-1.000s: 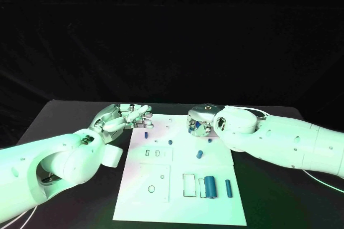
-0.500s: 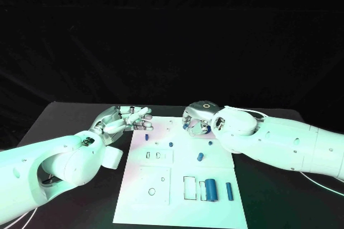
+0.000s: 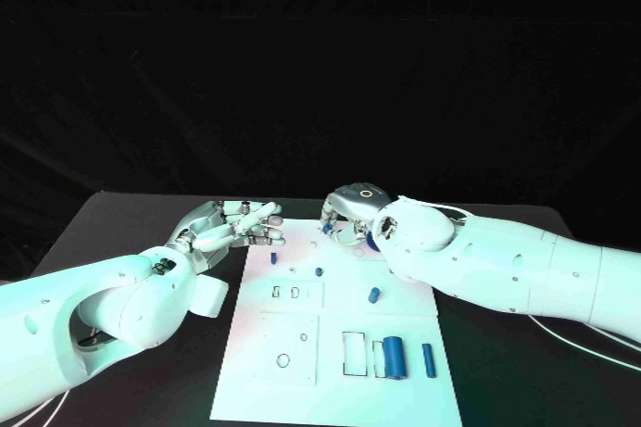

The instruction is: Assemble the parts on the task board

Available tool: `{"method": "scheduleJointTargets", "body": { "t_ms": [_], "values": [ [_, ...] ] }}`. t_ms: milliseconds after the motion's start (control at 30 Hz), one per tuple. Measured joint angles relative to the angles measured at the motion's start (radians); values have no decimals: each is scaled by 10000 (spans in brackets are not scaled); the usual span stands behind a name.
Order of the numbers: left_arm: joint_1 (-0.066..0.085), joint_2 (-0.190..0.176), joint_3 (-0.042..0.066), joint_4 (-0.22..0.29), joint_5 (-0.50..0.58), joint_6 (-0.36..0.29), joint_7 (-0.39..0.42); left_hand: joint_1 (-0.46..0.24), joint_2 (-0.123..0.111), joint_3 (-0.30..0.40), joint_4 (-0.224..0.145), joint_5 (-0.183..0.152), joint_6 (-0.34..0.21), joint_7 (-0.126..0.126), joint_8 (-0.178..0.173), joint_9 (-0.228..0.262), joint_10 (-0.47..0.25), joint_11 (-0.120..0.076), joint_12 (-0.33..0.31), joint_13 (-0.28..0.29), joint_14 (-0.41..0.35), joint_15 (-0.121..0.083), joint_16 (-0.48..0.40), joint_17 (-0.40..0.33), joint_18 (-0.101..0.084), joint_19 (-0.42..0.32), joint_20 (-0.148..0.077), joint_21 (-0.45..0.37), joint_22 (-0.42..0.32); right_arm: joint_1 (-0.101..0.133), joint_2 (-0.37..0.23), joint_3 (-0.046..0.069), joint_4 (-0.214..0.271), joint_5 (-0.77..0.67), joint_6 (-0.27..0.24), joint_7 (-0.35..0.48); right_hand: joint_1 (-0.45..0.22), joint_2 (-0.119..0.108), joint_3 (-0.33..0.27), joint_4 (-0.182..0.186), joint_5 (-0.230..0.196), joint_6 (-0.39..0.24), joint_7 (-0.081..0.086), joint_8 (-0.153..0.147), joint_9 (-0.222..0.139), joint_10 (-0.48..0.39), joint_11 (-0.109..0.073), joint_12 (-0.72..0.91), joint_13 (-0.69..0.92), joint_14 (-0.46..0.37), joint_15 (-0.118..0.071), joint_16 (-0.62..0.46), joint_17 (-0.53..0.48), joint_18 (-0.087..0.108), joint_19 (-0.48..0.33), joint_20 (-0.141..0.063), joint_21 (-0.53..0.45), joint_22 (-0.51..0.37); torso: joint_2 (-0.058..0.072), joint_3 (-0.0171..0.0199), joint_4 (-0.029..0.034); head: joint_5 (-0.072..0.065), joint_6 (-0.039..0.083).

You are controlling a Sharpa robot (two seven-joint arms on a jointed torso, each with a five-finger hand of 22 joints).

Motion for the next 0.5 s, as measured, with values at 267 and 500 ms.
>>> {"method": "scheduleJointTargets", "body": {
  "t_ms": [267, 500],
  "values": [
    [21, 13, 2, -36, 13, 0, -3, 0, 0, 0, 0, 0, 0, 0, 0, 0, 0, 0, 0, 0, 0, 0, 0, -1, 0, 0, 0, 0, 0, -45, 365, 0, -444, -7, -57, -16, -1, -1, 30, 31, -42, -5, 4, -19, 22, 0, 0, 0, -16, 0, 0, 38, 0, 5, 0, 0, 0, -1, 23, 0, 6, 43, -5],
    [26, 24, 2, -54, 19, 1, -6, 0, 0, 0, 0, 0, 0, 0, 0, 0, 0, 0, 0, 0, 0, 0, 0, -1, -1, 0, 0, 0, 1, -52, 482, -1, -666, -20, -79, -96, -1, -1, 32, 33, -58, -7, 5, -40, 27, -1, 0, -1, -22, 0, 0, 38, -1, 10, 0, 0, 0, -2, 32, -1, 7, 66, -22]
  ]
}}
